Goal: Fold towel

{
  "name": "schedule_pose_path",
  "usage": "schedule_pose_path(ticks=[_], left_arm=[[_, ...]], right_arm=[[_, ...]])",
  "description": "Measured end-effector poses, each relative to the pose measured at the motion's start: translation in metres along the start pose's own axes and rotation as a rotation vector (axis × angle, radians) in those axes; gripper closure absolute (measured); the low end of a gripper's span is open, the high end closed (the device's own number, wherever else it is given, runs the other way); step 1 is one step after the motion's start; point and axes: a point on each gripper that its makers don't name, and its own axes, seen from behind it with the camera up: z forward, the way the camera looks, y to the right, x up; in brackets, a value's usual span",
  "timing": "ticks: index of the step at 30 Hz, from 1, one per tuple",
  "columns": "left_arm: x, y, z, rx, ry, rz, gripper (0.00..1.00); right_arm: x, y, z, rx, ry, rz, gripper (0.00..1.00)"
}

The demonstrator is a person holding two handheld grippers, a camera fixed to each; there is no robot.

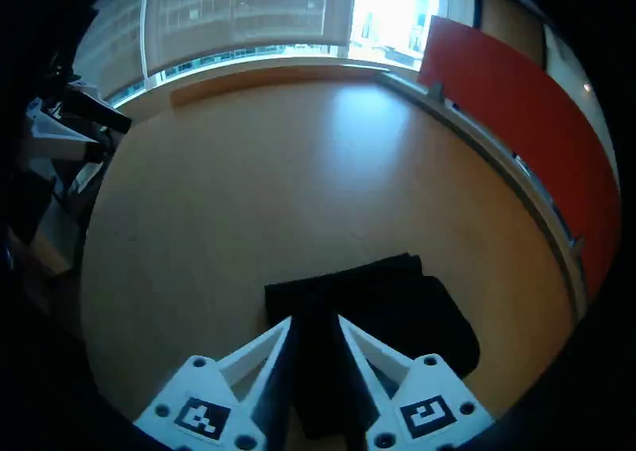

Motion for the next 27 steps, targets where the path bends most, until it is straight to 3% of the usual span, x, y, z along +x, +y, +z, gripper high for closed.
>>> schedule_pose_path(ticks=[4, 15, 27], left_arm=[[0.001, 0.001, 0.001, -0.002, 0.0, 0.001, 0.07], [0.002, 0.004, 0.003, -0.005, 0.0, 0.006, 0.07], [0.005, 0.006, 0.006, -0.008, 0.002, 0.008, 0.07]], right_arm=[[-0.001, 0.0, -0.003, 0.004, 0.001, 0.007, 0.4], [-0.012, -0.001, -0.012, -0.005, 0.0, 0.024, 0.39], [-0.047, -0.002, -0.033, -0.033, -0.024, 0.076, 0.39]])
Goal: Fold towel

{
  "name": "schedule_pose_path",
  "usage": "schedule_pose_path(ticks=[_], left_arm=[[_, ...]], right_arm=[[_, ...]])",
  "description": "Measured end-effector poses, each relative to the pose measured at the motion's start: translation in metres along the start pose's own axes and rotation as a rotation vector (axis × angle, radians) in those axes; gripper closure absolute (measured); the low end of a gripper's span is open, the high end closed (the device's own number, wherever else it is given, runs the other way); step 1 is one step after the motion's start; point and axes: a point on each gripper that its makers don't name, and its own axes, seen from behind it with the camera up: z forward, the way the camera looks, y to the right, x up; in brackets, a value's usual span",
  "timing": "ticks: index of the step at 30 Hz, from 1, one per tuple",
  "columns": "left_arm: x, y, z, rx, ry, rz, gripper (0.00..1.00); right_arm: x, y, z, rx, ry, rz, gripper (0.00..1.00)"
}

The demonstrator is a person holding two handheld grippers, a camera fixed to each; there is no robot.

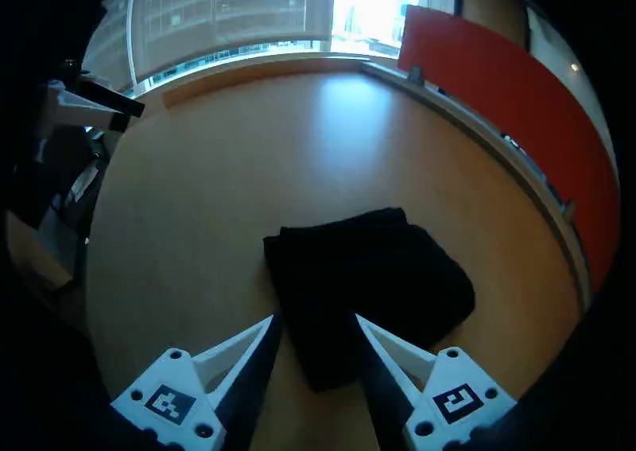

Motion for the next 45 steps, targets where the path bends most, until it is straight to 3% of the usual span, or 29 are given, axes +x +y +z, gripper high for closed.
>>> schedule_pose_path(ticks=[12, 29, 38, 45], left_arm=[[0.001, 0.004, 0.003, -0.008, -0.002, 0.003, 0.07], [-0.005, 0.006, 0.002, -0.012, -0.008, 0.002, 0.07], [-0.006, 0.007, 0.001, -0.015, -0.008, 0.003, 0.07], [-0.006, 0.007, 0.001, -0.015, -0.007, 0.004, 0.07]], right_arm=[[-0.037, 0.004, -0.017, -0.037, -0.024, 0.068, 0.39], [-0.056, 0.001, -0.009, -0.054, -0.043, 0.118, 0.42], [-0.057, 0.004, -0.004, -0.067, -0.037, 0.153, 0.58], [-0.056, 0.005, -0.005, -0.069, -0.03, 0.159, 0.77]])
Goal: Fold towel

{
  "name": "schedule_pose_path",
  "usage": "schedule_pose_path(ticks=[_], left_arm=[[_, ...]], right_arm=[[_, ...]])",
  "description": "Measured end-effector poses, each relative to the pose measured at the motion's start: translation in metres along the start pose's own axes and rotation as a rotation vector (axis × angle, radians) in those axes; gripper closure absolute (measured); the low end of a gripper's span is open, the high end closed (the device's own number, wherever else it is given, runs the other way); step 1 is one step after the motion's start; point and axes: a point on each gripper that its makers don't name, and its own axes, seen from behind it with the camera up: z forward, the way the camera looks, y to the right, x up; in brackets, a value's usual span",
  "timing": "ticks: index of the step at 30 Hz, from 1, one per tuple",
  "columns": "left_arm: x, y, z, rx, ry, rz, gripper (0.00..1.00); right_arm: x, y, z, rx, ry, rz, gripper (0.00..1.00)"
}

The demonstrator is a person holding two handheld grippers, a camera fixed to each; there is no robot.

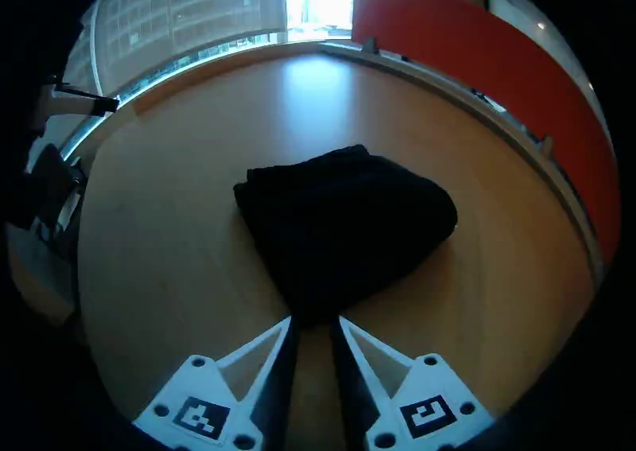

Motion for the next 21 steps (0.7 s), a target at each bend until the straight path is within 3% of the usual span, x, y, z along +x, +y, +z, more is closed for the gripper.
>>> schedule_pose_path(ticks=[8, 15, 21], left_arm=[[-0.001, 0.001, 0.0, -0.001, -0.001, 0.002, 0.07], [0.0, 0.0, 0.001, -0.003, 0.001, 0.005, 0.07], [0.004, 0.001, 0.002, -0.008, 0.008, 0.002, 0.07]], right_arm=[[0.002, 0.002, -0.002, -0.01, 0.014, -0.002, 0.94], [0.012, 0.006, -0.011, -0.017, 0.034, -0.006, 0.95], [0.037, 0.016, -0.027, -0.039, 0.071, -0.027, 0.95]])
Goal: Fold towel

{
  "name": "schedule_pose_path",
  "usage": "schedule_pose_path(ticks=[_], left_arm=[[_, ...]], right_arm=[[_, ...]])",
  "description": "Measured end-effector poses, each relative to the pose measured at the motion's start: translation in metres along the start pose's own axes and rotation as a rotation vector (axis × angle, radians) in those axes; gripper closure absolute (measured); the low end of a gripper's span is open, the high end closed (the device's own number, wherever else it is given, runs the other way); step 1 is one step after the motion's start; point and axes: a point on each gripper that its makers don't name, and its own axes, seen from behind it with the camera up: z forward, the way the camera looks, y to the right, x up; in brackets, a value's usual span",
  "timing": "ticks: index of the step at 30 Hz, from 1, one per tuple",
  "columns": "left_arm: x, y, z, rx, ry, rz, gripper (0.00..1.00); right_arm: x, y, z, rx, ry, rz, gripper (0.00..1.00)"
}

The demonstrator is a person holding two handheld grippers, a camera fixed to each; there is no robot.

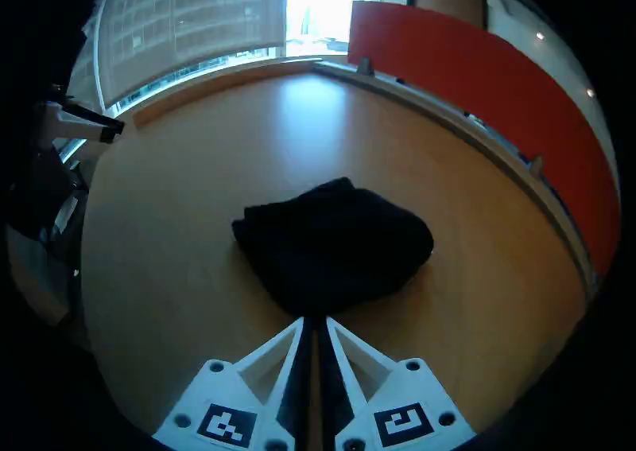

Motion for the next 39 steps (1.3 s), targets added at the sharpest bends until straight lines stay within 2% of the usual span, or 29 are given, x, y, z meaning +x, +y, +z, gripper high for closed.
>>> schedule_pose_path(ticks=[14, 20, 27, 39], left_arm=[[0.021, 0.008, 0.001, -0.02, 0.038, 0.001, 0.07], [0.028, 0.012, 0.001, -0.028, 0.05, 0.001, 0.07], [0.032, 0.017, 0.002, -0.036, 0.056, 0.004, 0.07], [0.036, 0.028, 0.006, -0.051, 0.052, 0.022, 0.07]], right_arm=[[0.094, 0.035, -0.041, -0.055, 0.12, -0.064, 0.96], [0.125, 0.046, -0.059, -0.066, 0.162, -0.078, 0.96], [0.138, 0.057, -0.073, -0.081, 0.184, -0.078, 0.96], [0.133, 0.093, -0.098, -0.122, 0.19, -0.05, 0.96]])
